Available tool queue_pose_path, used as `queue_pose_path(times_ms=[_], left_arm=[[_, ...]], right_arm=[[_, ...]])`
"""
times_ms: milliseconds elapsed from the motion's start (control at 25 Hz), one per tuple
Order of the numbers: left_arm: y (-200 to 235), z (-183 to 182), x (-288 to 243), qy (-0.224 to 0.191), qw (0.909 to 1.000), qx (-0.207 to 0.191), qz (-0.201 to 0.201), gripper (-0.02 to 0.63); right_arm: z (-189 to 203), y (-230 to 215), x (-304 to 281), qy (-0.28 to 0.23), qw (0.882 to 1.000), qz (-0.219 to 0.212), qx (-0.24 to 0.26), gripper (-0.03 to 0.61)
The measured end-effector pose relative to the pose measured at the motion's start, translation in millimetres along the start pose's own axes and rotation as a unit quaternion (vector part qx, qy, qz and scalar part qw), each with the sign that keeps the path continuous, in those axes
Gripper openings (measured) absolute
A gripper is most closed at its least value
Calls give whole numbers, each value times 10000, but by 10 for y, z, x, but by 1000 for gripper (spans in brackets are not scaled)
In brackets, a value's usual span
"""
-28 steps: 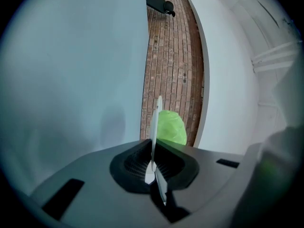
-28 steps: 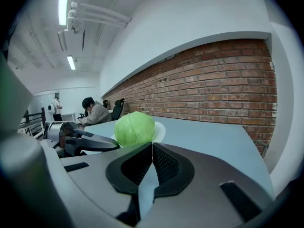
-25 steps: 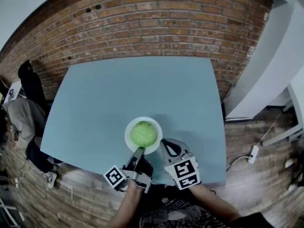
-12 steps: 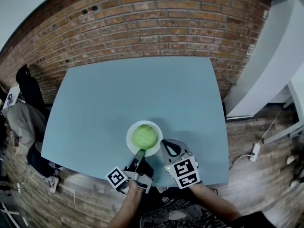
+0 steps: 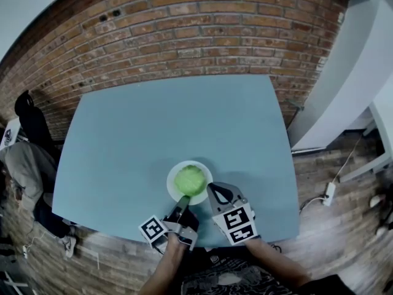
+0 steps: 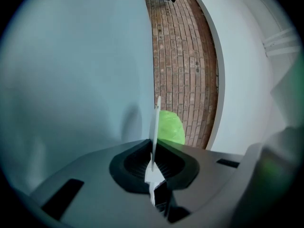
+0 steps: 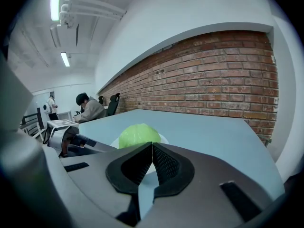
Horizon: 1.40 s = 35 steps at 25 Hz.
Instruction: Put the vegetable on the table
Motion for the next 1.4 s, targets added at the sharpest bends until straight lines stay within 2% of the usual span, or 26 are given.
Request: queue_pose_path(times_ms=[240,1000,1400], left_arm=[[103,-60,-89,61,9996,30,-277,15],[241,-177,-211,130,9969,52,-774,26],[238,-218,-229,12,9965,1,-837,31]], right_arm=[[75,-19,-25,107,9999,36,-121,9],[154,-101,-153,223,9993,118,-273,9],[197,-87,-170,262,9991,49,-330,9]])
Point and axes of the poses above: the fingertips, and each gripper's own axes: x backward along the fingers, y to its left, z out of its underside, the point moved 2 cm from there along x, backward along the fingers, and after that the axes turned 14 degrees about x, right-handed, at the moved point
